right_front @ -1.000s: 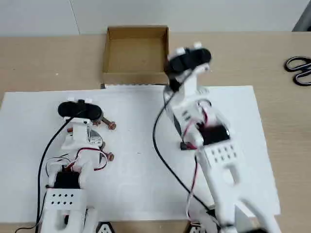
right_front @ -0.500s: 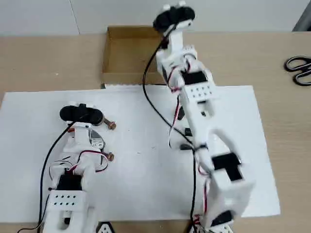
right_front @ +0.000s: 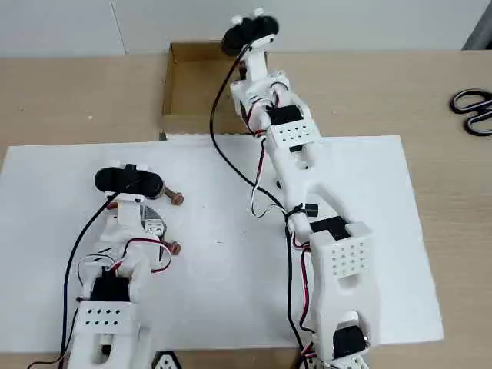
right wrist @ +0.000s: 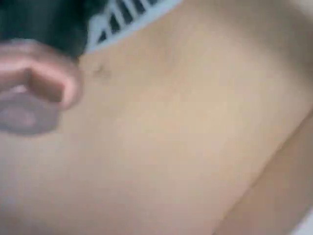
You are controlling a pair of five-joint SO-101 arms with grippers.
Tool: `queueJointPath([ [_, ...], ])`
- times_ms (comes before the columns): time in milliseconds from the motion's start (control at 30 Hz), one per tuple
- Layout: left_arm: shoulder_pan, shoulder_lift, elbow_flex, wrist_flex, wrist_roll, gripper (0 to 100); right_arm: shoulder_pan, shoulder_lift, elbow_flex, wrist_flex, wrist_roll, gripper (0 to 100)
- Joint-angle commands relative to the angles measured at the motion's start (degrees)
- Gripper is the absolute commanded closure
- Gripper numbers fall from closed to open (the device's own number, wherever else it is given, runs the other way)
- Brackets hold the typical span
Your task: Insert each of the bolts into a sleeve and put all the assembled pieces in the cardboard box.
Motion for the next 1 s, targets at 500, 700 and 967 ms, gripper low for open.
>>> queueJointPath([
  [500, 0.0, -0.6, -0.3, -1.5, 0.2, 99, -1.3, -13.1, -14.2, 35.2, -9.6, 80.8],
  [700, 0.0, -0.6, -0.3, -1.5, 0.2, 99, -2.6, -17.8, -14.2, 50.4, -21.5, 80.8],
  [967, 0.0, -0.6, -0.3, -1.5, 0.2, 99, -2.9, -19.3, -13.9, 64.1, -34.9, 80.8],
])
